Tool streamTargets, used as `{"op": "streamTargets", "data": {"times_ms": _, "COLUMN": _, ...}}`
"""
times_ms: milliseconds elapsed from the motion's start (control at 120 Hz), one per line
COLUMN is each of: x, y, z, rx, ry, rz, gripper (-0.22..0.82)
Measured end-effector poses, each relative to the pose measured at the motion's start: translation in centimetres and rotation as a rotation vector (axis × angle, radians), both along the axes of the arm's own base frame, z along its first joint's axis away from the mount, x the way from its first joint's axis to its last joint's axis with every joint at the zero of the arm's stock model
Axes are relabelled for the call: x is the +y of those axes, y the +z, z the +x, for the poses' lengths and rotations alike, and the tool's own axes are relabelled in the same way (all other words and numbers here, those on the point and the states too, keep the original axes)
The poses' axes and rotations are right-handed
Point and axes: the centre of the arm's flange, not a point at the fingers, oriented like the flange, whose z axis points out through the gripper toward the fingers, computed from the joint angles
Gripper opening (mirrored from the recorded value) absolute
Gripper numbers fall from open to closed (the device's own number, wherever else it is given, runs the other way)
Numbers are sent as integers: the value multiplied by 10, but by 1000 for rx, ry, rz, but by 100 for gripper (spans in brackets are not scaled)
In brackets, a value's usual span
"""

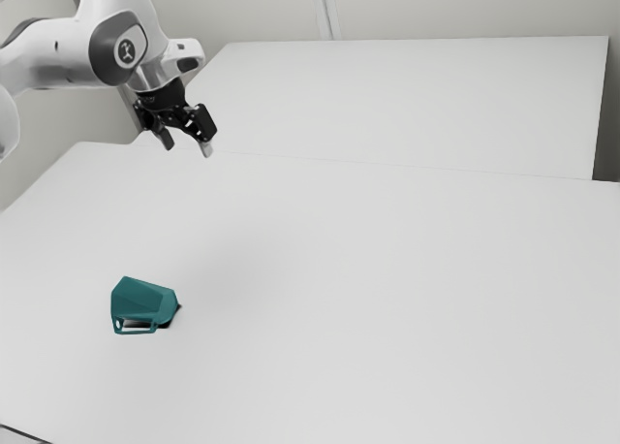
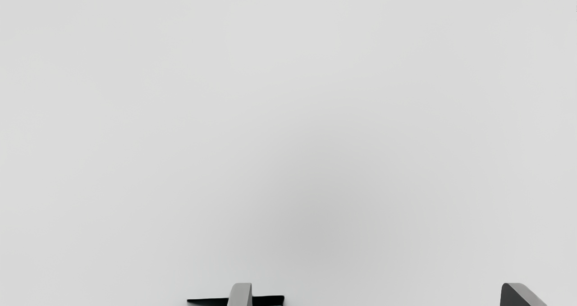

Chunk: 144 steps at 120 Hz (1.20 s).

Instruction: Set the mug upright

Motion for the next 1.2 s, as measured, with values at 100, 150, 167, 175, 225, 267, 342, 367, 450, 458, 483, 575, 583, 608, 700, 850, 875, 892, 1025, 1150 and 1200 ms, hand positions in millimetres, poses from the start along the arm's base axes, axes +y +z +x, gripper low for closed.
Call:
{"op": "streamTargets", "data": {"times_ms": 100, "x": -1, "y": 8, "z": -20, "rx": -23, "ry": -4, "rz": -20, "gripper": 60}}
{"op": "streamTargets", "data": {"times_ms": 150, "x": -2, "y": 11, "z": -31, "rx": -27, "ry": -3, "rz": -45, "gripper": 60}}
{"op": "streamTargets", "data": {"times_ms": 167, "x": -2, "y": 10, "z": -34, "rx": -24, "ry": 0, "rz": -61, "gripper": 60}}
{"op": "streamTargets", "data": {"times_ms": 175, "x": -1, "y": 9, "z": -36, "rx": -20, "ry": 2, "rz": -71, "gripper": 60}}
{"op": "streamTargets", "data": {"times_ms": 225, "x": 14, "y": -4, "z": -49, "rx": 5, "ry": 41, "rz": -140, "gripper": 60}}
{"op": "streamTargets", "data": {"times_ms": 267, "x": 52, "y": -16, "z": -62, "rx": 19, "ry": 123, "rz": -200, "gripper": 60}}
{"op": "streamTargets", "data": {"times_ms": 342, "x": 132, "y": -35, "z": -95, "rx": 27, "ry": 293, "rz": -296, "gripper": 60}}
{"op": "streamTargets", "data": {"times_ms": 367, "x": 148, "y": -40, "z": -104, "rx": 27, "ry": 328, "rz": -321, "gripper": 60}}
{"op": "streamTargets", "data": {"times_ms": 450, "x": 175, "y": -58, "z": -123, "rx": 42, "ry": 378, "rz": -391, "gripper": 60}}
{"op": "streamTargets", "data": {"times_ms": 458, "x": 176, "y": -60, "z": -124, "rx": 43, "ry": 380, "rz": -396, "gripper": 60}}
{"op": "streamTargets", "data": {"times_ms": 483, "x": 181, "y": -69, "z": -127, "rx": 53, "ry": 388, "rz": -416, "gripper": 60}}
{"op": "streamTargets", "data": {"times_ms": 575, "x": 200, "y": -97, "z": -137, "rx": 81, "ry": 412, "rz": -470, "gripper": 60}}
{"op": "streamTargets", "data": {"times_ms": 583, "x": 202, "y": -99, "z": -138, "rx": 83, "ry": 413, "rz": -474, "gripper": 60}}
{"op": "streamTargets", "data": {"times_ms": 608, "x": 207, "y": -106, "z": -140, "rx": 89, "ry": 415, "rz": -483, "gripper": 60}}
{"op": "streamTargets", "data": {"times_ms": 700, "x": 226, "y": -133, "z": -145, "rx": 114, "ry": 415, "rz": -510, "gripper": 60}}
{"op": "streamTargets", "data": {"times_ms": 850, "x": 252, "y": -184, "z": -150, "rx": 162, "ry": 378, "rz": -550, "gripper": 60}}
{"op": "streamTargets", "data": {"times_ms": 875, "x": 252, "y": -191, "z": -149, "rx": 167, "ry": 362, "rz": -556, "gripper": 60}}
{"op": "streamTargets", "data": {"times_ms": 892, "x": 252, "y": -194, "z": -149, "rx": 169, "ry": 350, "rz": -560, "gripper": 60}}
{"op": "streamTargets", "data": {"times_ms": 1025, "x": 255, "y": -223, "z": -151, "rx": 187, "ry": 270, "rz": -589, "gripper": 60}}
{"op": "streamTargets", "data": {"times_ms": 1150, "x": 258, "y": -239, "z": -155, "rx": 180, "ry": 205, "rz": -620, "gripper": 60}}
{"op": "streamTargets", "data": {"times_ms": 1200, "x": 257, "y": -245, "z": -155, "rx": 178, "ry": 177, "rz": -629, "gripper": 60}}
